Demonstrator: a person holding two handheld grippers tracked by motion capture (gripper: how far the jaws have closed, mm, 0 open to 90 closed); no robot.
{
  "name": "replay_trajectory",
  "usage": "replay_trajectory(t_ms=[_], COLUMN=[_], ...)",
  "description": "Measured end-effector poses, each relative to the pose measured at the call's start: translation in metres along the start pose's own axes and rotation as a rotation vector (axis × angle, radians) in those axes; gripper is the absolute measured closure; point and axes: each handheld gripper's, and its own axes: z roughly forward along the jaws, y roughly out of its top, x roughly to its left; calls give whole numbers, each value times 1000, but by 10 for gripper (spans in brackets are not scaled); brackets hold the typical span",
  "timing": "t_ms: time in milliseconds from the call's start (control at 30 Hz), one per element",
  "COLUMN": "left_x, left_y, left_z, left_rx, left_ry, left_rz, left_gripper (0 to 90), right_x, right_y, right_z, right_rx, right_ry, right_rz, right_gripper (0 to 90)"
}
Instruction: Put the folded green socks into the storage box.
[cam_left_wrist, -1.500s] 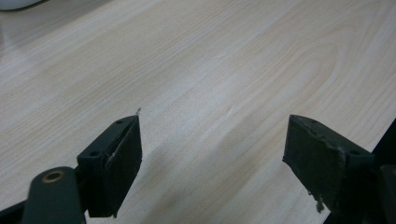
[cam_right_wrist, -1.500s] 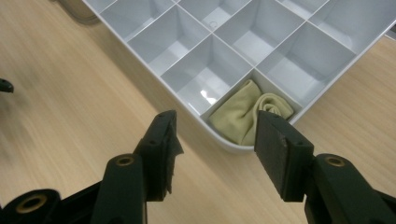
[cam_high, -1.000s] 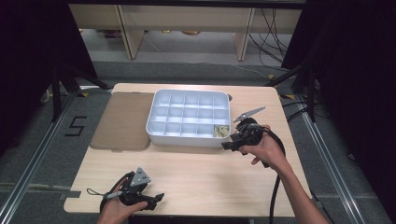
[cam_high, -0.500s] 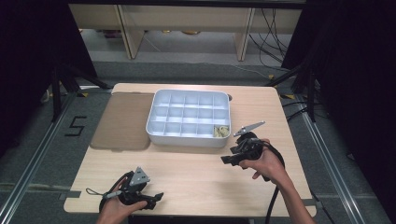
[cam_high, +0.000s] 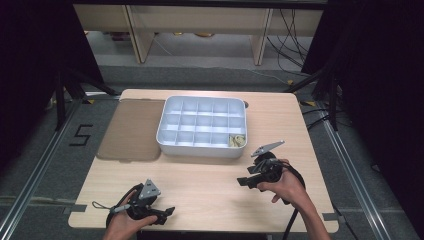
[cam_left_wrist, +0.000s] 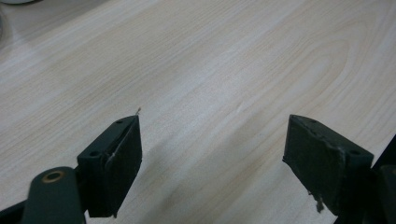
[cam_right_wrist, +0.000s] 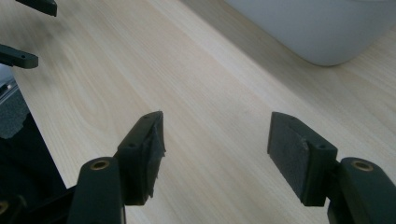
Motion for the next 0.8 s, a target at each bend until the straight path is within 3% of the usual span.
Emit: replay_trajectory(t_ms=[33,100,133,167,233,267,333,367,467,500,533,667,700,800], left_x=[0,0,-1,0,0,-1,-1,-1,-1,-1,-1,-2,-4,-3], left_y=[0,0,0,1,0,0,0,0,0,0,0,0,0,0], left_z=[0,-1,0,0,0,0,1,1,1,1,1,1,2,2], left_rx=[3,4,2,4,7,6,6,6,7,7,7,3,2,10], left_ry=[-1,-7,-7,1,1,1,-2,-3,-4,-3,-3,-11,-15,-10], left_rz=[6,23,21,24,26,18,7,12,28,28,29,27,5,17], left_gripper=[185,185,185,185,185,185,185,185,185,185,185,185,185,185], right_x=[2,2,5,2,3,4,4,6,6,8,8,9,10,8], right_y=[-2,-3,-5,-5,-8,-10,-12,-13,-15,-17,-18,-24,-26,-31], right_z=[2,2,4,5,5,7,8,6,9,9,11,12,11,12], right_rx=[-18,-3,-3,-1,-9,-21,-21,5,-4,10,-12,-7,12,0], right_ry=[-7,-8,-14,-20,-16,-19,-16,-32,-26,-19,-17,-21,-38,-33], right_rz=[9,-11,26,-14,-25,-1,-22,10,-13,7,-8,-7,14,5], right_gripper=[367,358,351,342,330,323,305,301,289,281,274,264,255,246])
